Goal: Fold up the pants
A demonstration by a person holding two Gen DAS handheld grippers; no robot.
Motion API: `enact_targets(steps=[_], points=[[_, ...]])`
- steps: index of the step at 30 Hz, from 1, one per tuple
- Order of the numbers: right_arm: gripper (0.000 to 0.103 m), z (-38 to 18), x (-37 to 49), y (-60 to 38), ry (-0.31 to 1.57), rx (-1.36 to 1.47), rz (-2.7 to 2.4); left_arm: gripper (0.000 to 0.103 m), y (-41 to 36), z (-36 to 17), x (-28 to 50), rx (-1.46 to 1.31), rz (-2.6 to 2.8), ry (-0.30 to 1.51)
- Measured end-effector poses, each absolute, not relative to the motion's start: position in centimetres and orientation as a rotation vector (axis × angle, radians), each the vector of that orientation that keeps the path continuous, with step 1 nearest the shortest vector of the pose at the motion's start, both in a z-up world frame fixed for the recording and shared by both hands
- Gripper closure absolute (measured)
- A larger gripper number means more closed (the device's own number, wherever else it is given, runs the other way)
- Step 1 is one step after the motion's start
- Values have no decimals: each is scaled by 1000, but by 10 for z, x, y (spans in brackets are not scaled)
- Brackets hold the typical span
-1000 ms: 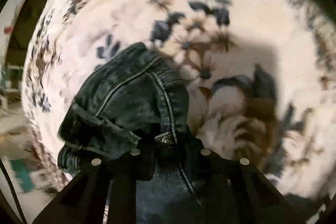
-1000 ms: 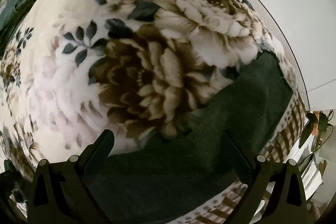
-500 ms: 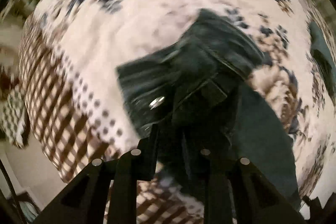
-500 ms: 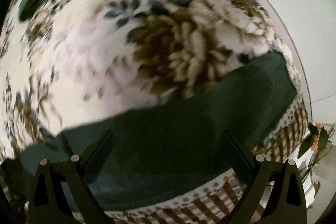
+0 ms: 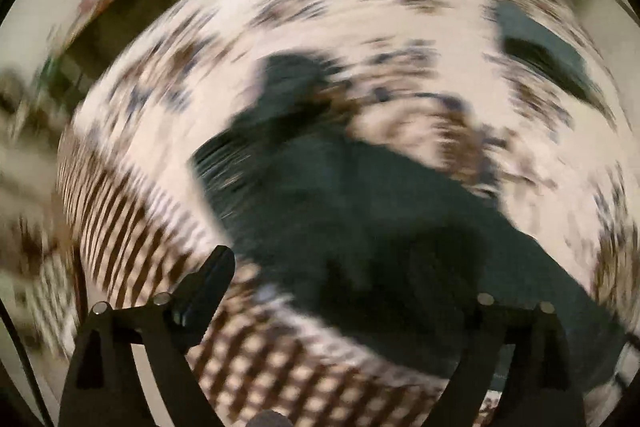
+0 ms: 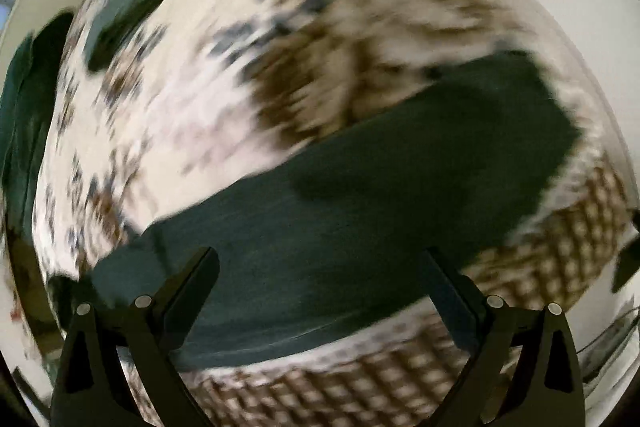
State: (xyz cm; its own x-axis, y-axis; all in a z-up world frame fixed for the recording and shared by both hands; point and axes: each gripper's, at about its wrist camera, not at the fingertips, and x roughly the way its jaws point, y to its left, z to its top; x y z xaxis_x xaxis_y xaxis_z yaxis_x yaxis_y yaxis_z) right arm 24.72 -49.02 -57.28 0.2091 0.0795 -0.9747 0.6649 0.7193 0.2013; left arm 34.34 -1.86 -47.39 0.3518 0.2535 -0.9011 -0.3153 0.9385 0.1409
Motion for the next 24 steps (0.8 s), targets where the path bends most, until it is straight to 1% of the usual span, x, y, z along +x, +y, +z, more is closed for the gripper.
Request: enact_targets(steps=[3,6,8,10,12,13,14,15,17,21,24], points=[[3,-581,218,-552,1291,782,-597,12,-80,-487,364,25,273,1168],[6,-605,188,-613,1262,928,-718,12,-137,-505,381,51,172,1193],[13,-626,171,-646,1265,987,-793,12,-165,-515,388,84,124,1203],[18,-650,161,-668,1264,1078,-793,12,-188,-525,391,114,82,1208],[47,-669,157,-676,1246,1160,-726,12,-209,-533,393,151,48,1213],[79,-675,159,-676,1237,1167,-682,12,-217,-536,393,169,39,1213],[88,-671,161,-675,1230,1119,-675,12,-223,-539,394,186,30,1215],[93,-662,165,-672,1222,1023,-667,12,-227,-542,395,199,23,1220],[95,-649,162,-670,1196,915,-720,12,-229,-545,396,210,22,1230],[95,-677,146,-689,1224,1064,-752,12,-219,-546,397,200,33,1244],[91,-669,165,-685,1321,949,-735,12,-190,-540,402,144,39,1260]])
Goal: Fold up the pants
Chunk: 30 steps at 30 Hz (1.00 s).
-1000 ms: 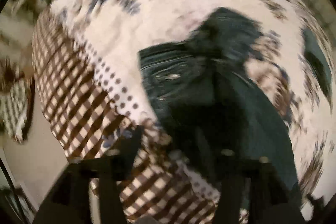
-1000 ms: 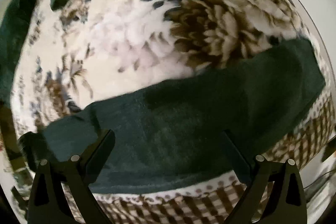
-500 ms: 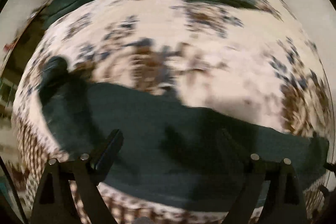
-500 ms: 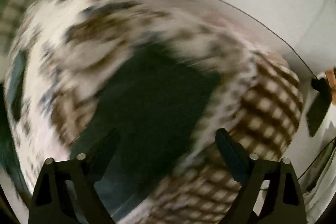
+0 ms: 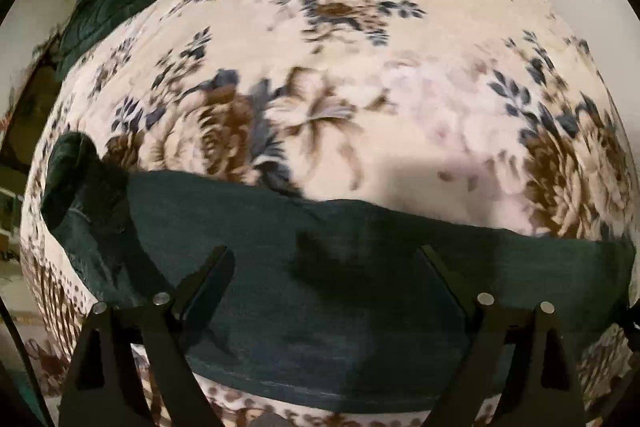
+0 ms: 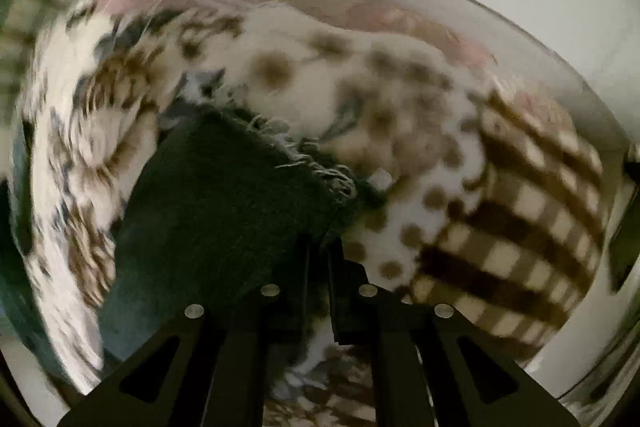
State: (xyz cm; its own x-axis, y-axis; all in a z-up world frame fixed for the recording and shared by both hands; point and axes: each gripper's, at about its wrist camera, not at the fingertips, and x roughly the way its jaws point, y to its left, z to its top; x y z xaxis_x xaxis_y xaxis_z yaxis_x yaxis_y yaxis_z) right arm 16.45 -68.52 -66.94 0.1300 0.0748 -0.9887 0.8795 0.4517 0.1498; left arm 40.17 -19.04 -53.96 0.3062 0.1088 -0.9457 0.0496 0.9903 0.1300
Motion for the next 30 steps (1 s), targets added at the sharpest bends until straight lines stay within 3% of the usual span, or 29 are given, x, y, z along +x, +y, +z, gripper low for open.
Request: enact_targets(steps=[1,3,4,5,9,13,18,21,27,30], points=[[84,-661,169,-681,1344,916,-727,10,-182,-538,402,123,38,1266],[54,-639,173,-669,1341,877,-720,5,-146,-532,408,47,56,1288],[33,-622,174,-658,1316,857,-714,5,-134,-530,410,23,68,1294],[26,-609,177,-647,1298,835,-709,5,-112,-525,412,-25,84,1300],[26,-577,200,-579,1272,797,-644,5,-23,-505,420,-149,202,1288],[26,-582,232,-497,1318,799,-568,5,72,-496,427,-221,410,1254],[26,-608,272,-405,1399,781,-474,7,135,-535,461,-292,444,1379],[26,-621,286,-371,1439,744,-442,75,146,-555,478,-365,302,1380],[26,-636,297,-335,1493,670,-439,80,178,-516,421,-499,196,1194],[26,-641,298,-328,1510,639,-448,76,206,-543,389,-554,255,1210]])
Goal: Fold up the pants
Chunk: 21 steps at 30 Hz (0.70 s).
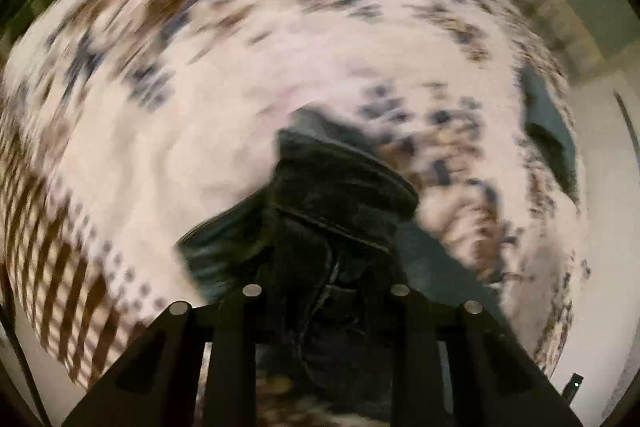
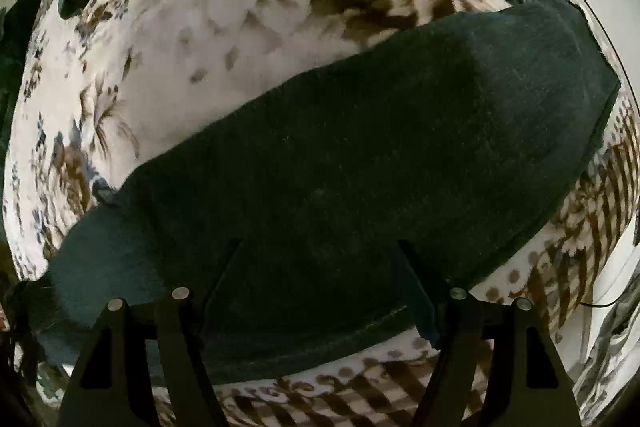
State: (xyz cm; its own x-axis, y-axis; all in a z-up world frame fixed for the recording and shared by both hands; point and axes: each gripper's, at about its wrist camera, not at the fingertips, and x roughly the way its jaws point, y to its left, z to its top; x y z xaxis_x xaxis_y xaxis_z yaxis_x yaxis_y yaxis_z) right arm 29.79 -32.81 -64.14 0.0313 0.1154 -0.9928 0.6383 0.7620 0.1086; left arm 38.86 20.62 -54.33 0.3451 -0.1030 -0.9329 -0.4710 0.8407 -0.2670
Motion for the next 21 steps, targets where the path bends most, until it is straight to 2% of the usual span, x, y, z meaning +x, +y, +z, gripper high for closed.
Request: enact_targets(steps=[2,4,5,7,11,12,13,15,21], points=[[26,-647,297,-323,1531,633,-451,72,225,-590,372,-648,288,1289],[26,-653,297,-317,1549,631,-453,60,235,-615,364,-736,285,1293],[26,-655,297,-315,1556,631,-454,59,240,-621,358,-809,257,1269],[26,-659,300,-310,1569,643,-449,56,246,-616,349,-884,222,1217],[26,-657,306,-299,1572,655,-418,55,251,-582,324,-983,244,1130],[26,-656,307,-297,1573,652,-410,54,248,-569,324,-943,255,1115],[26,-655,307,-294,1576,646,-403,46,241,-555,328,-880,254,1097],[26,-653,308,-289,1575,647,-390,37,223,-529,345,-664,251,1102],[26,-652,316,-252,1599,612,-349,36,143,-515,419,-19,164,1202]])
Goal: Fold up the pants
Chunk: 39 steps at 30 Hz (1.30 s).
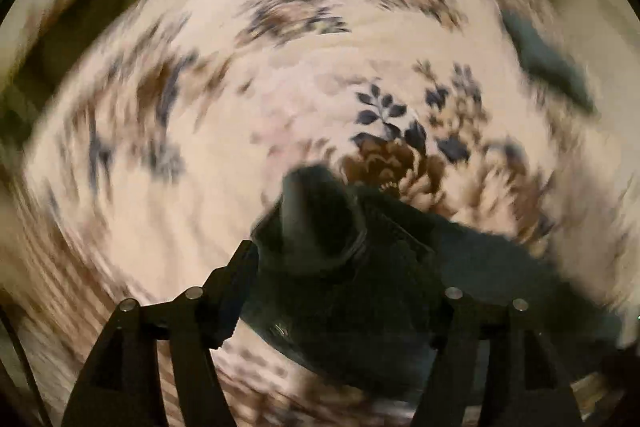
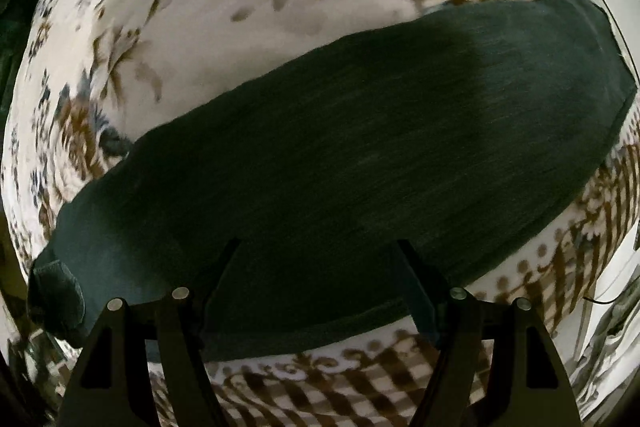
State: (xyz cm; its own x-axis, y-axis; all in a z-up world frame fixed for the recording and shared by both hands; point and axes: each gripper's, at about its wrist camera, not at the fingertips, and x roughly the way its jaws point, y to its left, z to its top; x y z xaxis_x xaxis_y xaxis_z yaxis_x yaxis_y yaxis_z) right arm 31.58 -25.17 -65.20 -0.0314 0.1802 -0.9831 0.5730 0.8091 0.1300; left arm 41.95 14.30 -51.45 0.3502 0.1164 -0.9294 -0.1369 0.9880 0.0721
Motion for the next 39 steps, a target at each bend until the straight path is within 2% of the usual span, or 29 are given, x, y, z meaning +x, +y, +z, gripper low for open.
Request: enact_targets(steps=[1,3,4,6,8,9,10,13,16,17,22,23,24,26,27,28,30,34,37,38,39], points=[[26,-652,316,-248,1600,609,-343,30,132,-522,431,88,137,1234],[26,-653,320,-237,1603,595,-334,30,115,-552,452,327,112,1347],[26,-655,322,-228,1603,589,-331,35,115,-568,457,398,91,1401],[26,-656,327,-215,1607,586,-321,62,126,-589,466,428,65,1476],[26,-655,328,-202,1604,585,-317,68,158,-582,471,243,28,1506],[26,-655,330,-197,1598,586,-312,77,181,-576,472,98,31,1532],[26,-654,331,-193,1594,583,-309,92,195,-573,471,23,55,1537],[26,-652,334,-186,1584,588,-295,93,253,-557,454,-239,135,1502],[26,-658,334,-176,1597,622,-291,92,306,-574,419,-581,192,1515],[26,-660,333,-175,1600,636,-289,92,313,-582,412,-611,227,1523],[26,-664,335,-166,1602,650,-270,82,348,-627,366,-1096,322,1481],[26,-664,338,-163,1602,652,-267,81,346,-623,368,-1082,319,1476],[26,-661,339,-167,1603,654,-262,76,339,-612,374,-1006,310,1484],[26,-657,348,-163,1603,646,-245,71,315,-572,398,-757,262,1475],[26,-654,353,-161,1601,639,-238,63,303,-555,411,-671,228,1454],[26,-650,358,-157,1596,629,-230,45,290,-537,424,-569,201,1435],[26,-645,364,-152,1590,605,-216,21,264,-514,459,-378,163,1409],[26,-643,388,-129,1589,554,-180,19,234,-545,521,-174,97,1548],[26,-641,414,-115,1590,552,-138,19,223,-610,540,33,47,1775],[26,-639,422,-106,1585,544,-121,21,226,-626,539,27,28,1819],[26,-635,431,-96,1576,530,-99,37,234,-634,538,-58,10,1831]])
